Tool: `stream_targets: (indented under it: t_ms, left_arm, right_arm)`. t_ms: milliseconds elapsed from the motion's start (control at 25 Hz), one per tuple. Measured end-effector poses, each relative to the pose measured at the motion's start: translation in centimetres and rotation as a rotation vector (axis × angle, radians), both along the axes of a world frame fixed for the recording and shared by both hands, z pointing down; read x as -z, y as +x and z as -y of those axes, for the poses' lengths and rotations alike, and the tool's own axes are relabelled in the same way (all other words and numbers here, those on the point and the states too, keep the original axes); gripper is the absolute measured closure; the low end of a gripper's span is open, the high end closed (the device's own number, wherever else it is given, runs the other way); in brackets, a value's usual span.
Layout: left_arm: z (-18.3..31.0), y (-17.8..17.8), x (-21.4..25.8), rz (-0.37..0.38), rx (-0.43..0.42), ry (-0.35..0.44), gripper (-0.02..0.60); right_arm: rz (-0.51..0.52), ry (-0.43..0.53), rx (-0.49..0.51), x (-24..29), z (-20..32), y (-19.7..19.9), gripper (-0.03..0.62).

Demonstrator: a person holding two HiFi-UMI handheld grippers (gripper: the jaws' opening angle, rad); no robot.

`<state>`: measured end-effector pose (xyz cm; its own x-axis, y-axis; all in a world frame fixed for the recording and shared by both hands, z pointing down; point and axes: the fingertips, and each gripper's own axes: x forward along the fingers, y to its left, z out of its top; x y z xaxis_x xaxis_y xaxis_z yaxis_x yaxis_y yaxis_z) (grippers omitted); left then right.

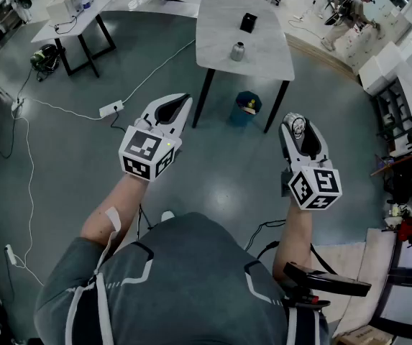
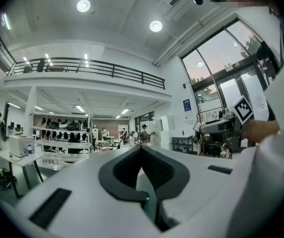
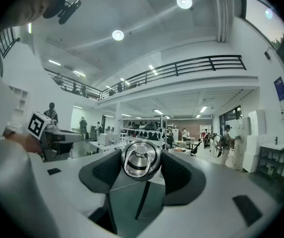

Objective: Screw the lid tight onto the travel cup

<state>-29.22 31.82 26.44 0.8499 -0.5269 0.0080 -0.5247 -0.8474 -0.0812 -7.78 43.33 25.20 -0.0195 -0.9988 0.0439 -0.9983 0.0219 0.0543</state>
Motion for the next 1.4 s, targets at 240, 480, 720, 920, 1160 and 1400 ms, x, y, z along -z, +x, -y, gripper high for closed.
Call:
stream_targets:
  t_ms: [240,480,720,920,1160,1400]
  left_arm:
    - [0.2,-0.5,0.2,-0.013,-0.006,-0.003,0.572]
    - [0.1,-0.4,0.1,-0.021,-0.029,-0.002,0.572]
    - [0.6,-0.9,-0.7,-0.028,-0.043,-0.018,0.572]
    - [1.4,-1.8,-1.0,-0.036,-0.064,-0.024,0.572]
    - [3.3,-3.1,-2.0,-0.048,-0.084,-0.028,0.572]
    - [5.7,-2.0,-3.0,-0.037,-0.078,-0.038,0.572]
  right_arm:
    - [-0.001,-0.003,-0.007,0.1,0.1,-0.5,0.33]
    - [-0.005,0.012,-0.014,0.5,0.1,-0.8,0.33]
    - [0.006,0.019,-0.012,0.5,0.3,-1.8,0.33]
    - [0.021,0.025,-0.022,0.9,1.2,-3.0,0.33]
    - [0.031,0.021,-0.047,0.2,2.6,-4.0,0.33]
    - [0.031,0.008,-0.031,-0.6,5.4,-2.6,0.33]
